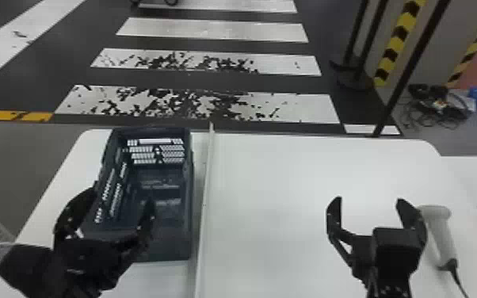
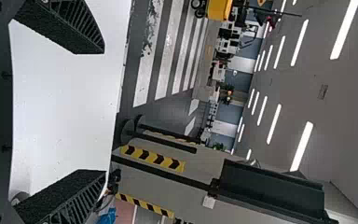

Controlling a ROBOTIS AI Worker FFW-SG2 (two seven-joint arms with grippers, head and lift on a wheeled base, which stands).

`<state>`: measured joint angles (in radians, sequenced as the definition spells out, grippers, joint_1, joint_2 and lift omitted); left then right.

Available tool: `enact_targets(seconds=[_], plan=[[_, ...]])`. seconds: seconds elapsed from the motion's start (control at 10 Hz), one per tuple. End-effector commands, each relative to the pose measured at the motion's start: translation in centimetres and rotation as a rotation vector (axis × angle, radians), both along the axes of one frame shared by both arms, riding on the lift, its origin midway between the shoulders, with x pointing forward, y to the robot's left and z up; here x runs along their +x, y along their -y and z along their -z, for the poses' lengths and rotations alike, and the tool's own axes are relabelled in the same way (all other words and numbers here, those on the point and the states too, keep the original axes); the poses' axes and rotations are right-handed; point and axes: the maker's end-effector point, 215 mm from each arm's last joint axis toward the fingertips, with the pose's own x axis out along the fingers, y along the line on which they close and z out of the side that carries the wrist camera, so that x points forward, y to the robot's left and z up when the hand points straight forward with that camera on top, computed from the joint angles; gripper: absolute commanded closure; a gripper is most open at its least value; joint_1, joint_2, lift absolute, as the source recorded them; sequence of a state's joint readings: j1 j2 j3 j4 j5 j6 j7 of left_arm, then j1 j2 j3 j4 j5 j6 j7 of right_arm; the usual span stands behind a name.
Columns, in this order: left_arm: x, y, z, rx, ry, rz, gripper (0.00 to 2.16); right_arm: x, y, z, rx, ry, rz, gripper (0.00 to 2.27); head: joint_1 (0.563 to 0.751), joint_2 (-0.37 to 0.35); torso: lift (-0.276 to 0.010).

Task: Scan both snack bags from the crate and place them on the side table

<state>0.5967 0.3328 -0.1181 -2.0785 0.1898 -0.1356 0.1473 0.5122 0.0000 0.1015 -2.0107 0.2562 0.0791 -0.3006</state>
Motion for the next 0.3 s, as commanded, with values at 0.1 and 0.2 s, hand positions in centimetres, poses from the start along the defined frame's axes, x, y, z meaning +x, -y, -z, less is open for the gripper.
enact_targets(seconds=[0.1, 0.2], plan=[[-0.11, -0.02, 0.21, 0.0, -0.005, 0.0, 0.08, 0.0, -0.08, -0.01, 0.001, 0.0, -0.001, 0.0, 0.695, -0.028, -0.098], [-0.11, -0.02, 0.12, -0.001, -0.002, 0.0, 0.08, 0.0, 0.01, -0.01, 0.001, 0.0, 0.001, 0.0, 0.695, -0.027, -0.098]])
